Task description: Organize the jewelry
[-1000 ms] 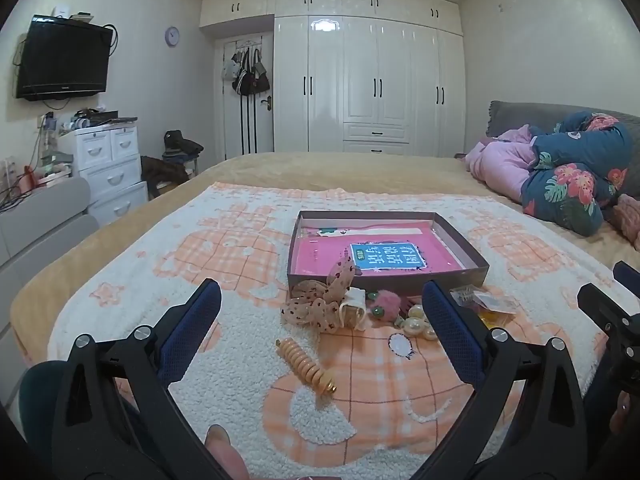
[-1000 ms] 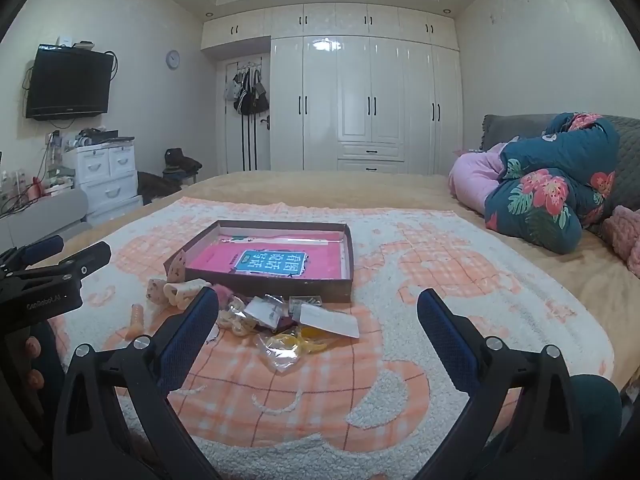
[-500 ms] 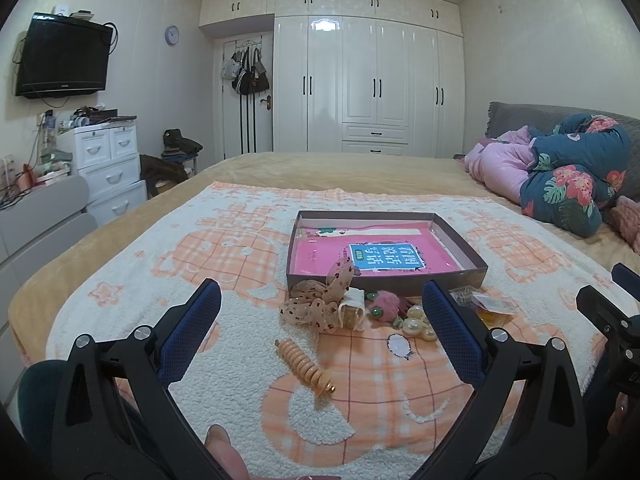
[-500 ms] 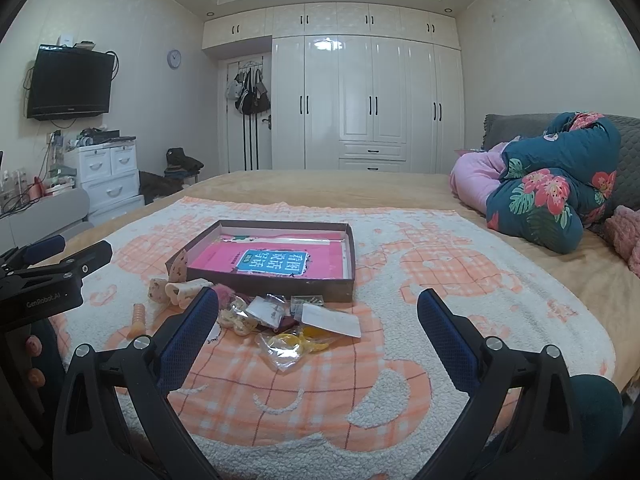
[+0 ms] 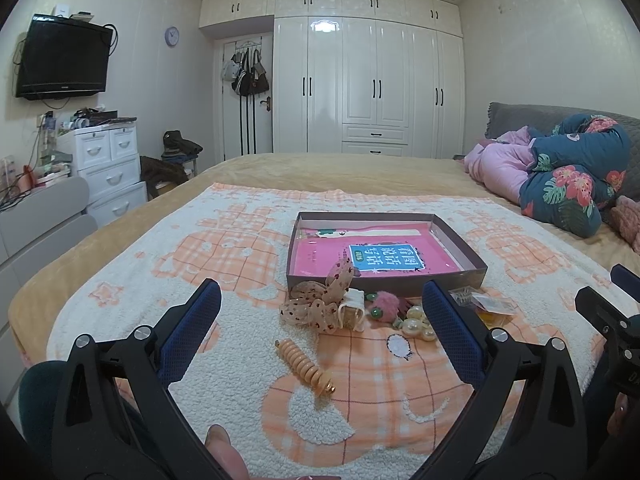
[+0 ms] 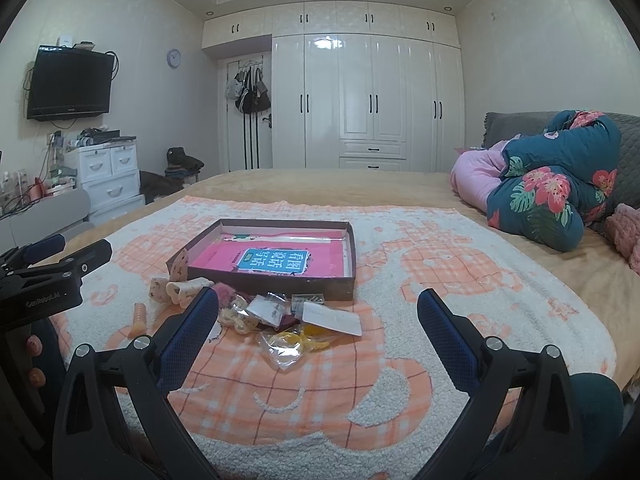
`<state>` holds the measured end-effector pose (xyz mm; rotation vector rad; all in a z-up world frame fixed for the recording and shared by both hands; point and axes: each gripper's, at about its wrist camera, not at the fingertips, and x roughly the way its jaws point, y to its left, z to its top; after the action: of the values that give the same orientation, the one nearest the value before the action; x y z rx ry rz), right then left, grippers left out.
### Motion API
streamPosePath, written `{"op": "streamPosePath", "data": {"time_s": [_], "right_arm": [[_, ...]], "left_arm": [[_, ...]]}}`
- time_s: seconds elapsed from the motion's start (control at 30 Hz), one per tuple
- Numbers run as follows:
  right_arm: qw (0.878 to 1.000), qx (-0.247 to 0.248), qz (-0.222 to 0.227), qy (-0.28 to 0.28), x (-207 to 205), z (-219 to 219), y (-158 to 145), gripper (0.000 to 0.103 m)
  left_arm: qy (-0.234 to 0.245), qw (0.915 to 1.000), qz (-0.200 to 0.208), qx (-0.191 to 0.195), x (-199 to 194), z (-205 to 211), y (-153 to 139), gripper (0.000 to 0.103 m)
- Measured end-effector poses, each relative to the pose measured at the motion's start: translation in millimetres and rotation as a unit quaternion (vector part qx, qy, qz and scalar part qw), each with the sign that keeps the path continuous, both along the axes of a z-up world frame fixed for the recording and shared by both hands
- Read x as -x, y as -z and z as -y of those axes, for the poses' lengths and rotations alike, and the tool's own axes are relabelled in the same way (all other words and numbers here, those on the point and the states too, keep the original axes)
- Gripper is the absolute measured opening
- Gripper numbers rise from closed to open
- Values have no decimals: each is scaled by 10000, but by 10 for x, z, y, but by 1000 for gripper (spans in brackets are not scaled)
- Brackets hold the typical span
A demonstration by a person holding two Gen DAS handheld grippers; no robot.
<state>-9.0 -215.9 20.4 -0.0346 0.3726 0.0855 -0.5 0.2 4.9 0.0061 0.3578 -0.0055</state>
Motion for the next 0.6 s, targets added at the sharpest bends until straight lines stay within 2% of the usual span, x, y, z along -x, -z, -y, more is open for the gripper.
{"op": "streamPosePath", "data": {"time_s": [0.6], "right_arm": [[10000, -14, -56, 32, -4, 6, 4, 97]], "left_arm": [[8, 10000, 7, -12, 0, 19, -4, 92]]}}
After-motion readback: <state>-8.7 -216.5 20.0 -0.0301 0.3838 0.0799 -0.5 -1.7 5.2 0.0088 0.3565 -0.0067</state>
